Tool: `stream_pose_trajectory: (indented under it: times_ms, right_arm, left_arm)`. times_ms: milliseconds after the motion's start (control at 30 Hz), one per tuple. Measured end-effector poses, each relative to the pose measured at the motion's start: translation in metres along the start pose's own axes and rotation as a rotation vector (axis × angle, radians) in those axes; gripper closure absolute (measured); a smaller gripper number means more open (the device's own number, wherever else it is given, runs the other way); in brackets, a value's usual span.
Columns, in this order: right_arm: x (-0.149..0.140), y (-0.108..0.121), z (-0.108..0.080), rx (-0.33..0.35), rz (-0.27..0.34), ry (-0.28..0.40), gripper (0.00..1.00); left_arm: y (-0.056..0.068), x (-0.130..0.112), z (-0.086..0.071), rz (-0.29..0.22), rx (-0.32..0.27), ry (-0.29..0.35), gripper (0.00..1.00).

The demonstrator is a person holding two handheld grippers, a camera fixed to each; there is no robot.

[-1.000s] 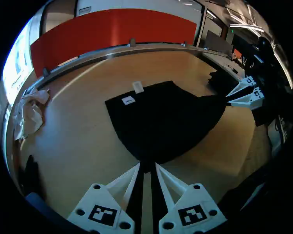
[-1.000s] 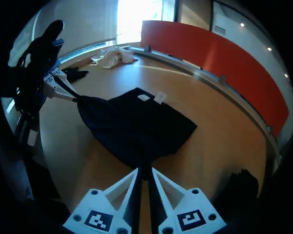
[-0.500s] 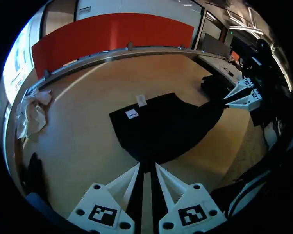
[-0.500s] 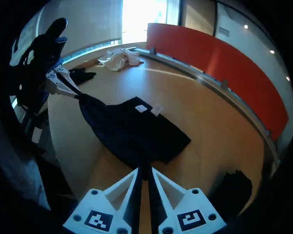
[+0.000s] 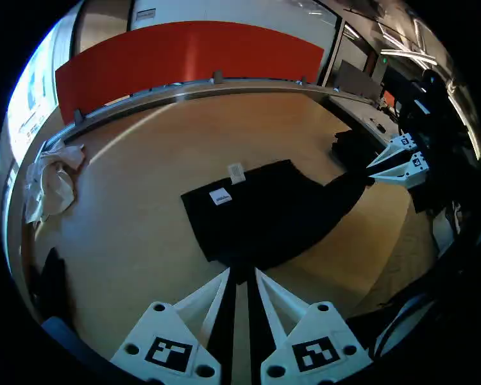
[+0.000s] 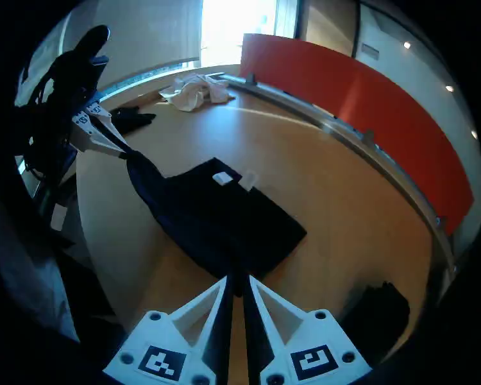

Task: Fold towel

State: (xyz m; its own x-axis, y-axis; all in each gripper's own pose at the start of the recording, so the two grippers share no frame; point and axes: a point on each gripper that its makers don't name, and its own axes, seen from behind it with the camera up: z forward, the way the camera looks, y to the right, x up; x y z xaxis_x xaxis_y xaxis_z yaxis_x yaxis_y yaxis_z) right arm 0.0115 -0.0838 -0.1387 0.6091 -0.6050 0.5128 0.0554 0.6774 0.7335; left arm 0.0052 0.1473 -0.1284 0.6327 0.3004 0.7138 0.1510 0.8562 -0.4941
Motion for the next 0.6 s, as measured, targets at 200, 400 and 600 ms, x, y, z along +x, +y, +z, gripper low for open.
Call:
stream_pose_trajectory:
  times_ms: [200, 400, 600]
  right_arm:
    - [0.008, 0.018, 0.016, -0.01, 0.002, -0.009, 0.9]
    - [0.008, 0.037, 0.036, -0.016, 0.005, -0.033, 0.9]
    - [0.002, 0.051, 0.057, -0.009, 0.037, -0.056, 0.9]
  left_arm:
    - [-0.015, 0.019, 0.017, -0.002, 0.016, 0.022, 0.88]
    - [-0.027, 0.031, 0.041, -0.002, 0.029, 0.027, 0.88]
    - [-0.038, 0.033, 0.067, -0.007, 0.028, 0.012, 0.88]
